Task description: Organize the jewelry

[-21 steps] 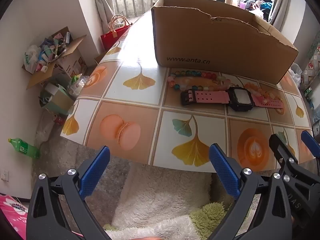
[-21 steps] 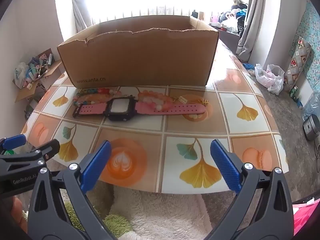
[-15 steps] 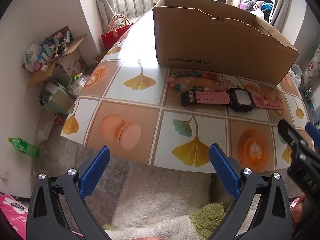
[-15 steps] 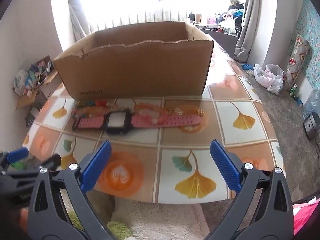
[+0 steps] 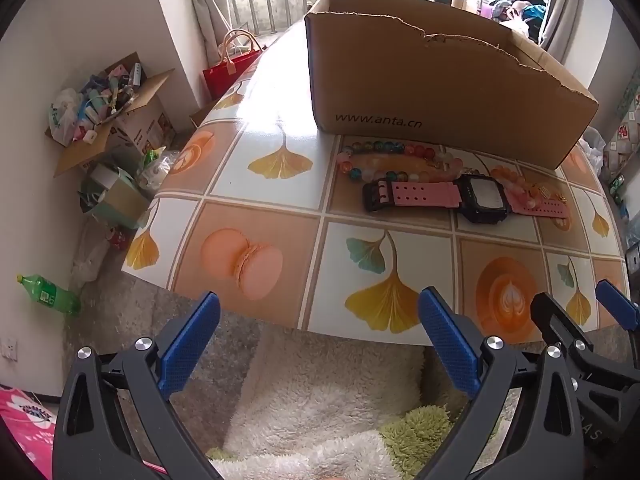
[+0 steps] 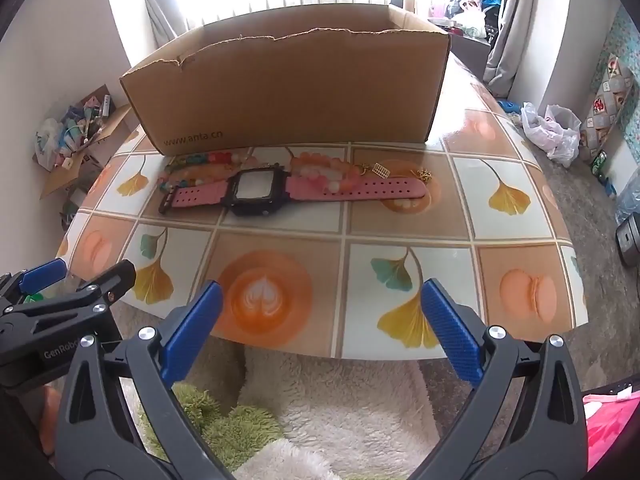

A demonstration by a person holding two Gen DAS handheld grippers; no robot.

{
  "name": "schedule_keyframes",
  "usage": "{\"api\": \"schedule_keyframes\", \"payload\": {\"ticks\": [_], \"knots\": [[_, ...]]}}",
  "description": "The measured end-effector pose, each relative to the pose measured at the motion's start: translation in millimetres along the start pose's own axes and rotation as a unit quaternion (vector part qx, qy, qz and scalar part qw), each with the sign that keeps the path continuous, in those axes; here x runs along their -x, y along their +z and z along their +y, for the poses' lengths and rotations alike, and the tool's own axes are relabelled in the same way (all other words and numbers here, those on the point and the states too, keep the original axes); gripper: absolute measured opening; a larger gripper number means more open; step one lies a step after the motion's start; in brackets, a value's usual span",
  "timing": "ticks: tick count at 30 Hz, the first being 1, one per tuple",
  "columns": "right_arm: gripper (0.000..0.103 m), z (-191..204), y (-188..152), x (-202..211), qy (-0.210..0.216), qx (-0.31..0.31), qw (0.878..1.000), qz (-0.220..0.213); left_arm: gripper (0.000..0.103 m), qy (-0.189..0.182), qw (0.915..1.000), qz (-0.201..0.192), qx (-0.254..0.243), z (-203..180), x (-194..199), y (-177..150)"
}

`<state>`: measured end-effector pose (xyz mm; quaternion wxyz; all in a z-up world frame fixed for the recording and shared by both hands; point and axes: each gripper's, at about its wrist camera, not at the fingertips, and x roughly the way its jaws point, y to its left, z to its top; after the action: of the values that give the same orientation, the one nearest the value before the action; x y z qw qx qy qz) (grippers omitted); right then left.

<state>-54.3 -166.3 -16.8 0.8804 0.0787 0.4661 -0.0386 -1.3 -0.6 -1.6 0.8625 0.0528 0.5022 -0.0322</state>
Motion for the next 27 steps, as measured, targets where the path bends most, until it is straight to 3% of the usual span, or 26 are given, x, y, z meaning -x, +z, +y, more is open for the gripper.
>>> {"api": "schedule_keyframes", "payload": {"ticks": [27], "knots": [[0.096, -2.9, 1.5, 0.0, -0.007, -0.001, 1.000, 0.006, 0.096, -0.005, 1.0000, 0.002, 0.004, 2.5, -0.5, 0.9]]}}
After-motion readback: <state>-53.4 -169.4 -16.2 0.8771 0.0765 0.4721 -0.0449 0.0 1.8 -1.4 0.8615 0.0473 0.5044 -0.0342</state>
